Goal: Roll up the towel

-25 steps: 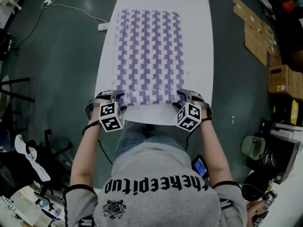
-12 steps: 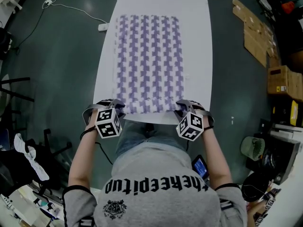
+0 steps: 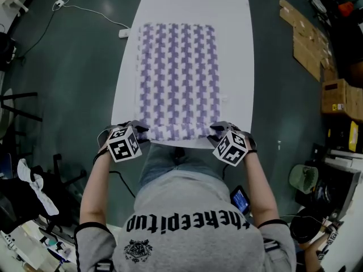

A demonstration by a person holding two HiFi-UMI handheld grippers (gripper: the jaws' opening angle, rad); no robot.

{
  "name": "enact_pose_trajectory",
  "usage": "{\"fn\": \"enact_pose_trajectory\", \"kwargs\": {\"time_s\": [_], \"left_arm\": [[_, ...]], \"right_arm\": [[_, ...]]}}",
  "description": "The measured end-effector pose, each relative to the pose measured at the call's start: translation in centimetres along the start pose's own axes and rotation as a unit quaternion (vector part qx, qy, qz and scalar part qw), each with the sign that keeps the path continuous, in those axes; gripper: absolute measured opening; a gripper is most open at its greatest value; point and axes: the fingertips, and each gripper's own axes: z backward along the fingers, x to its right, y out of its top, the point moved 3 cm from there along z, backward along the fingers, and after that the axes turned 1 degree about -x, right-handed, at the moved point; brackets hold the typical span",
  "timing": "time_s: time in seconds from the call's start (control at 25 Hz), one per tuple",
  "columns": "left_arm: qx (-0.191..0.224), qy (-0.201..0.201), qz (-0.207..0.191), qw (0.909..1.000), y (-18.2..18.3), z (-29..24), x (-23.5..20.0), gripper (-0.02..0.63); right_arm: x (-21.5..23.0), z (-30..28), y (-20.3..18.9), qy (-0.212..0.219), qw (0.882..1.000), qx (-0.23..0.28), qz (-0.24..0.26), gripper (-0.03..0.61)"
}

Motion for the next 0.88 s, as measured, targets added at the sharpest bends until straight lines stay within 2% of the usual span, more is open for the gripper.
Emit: {"fn": "enact_pose_trajectory", "kwargs": {"time_s": [0.12,0.24,0.44,0.64,0.88], "left_arm": [[0.02,-0.003,0.024,0.9995,-0.7,0.8,0.5,0.137],[0.037,0.0,0.043,0.9984,0.3,0.8,1.1,0.14],[0.053,0.011,0.078,0.9955,1.3,1.8,-2.2,0.14],[0.073,0.024,0.112,0.9907,1.1,2.0,-3.7,0.14],[0.078,0.046,0.131,0.9873,0.8,1.2,-5.2,0.14]], "right_arm": [[-1.1,0.5,0.0,0.016,1.0,0.013,-0.023,0.114],[-1.2,1.3,-1.0,0.026,0.999,0.023,-0.039,0.121],[1.8,1.6,-0.8,0.033,0.997,0.035,-0.062,0.124],[3.8,2.0,-0.2,0.014,0.995,0.055,-0.083,0.126],[5.2,0.9,-0.1,-0.011,0.995,0.047,-0.09,0.126]]}}
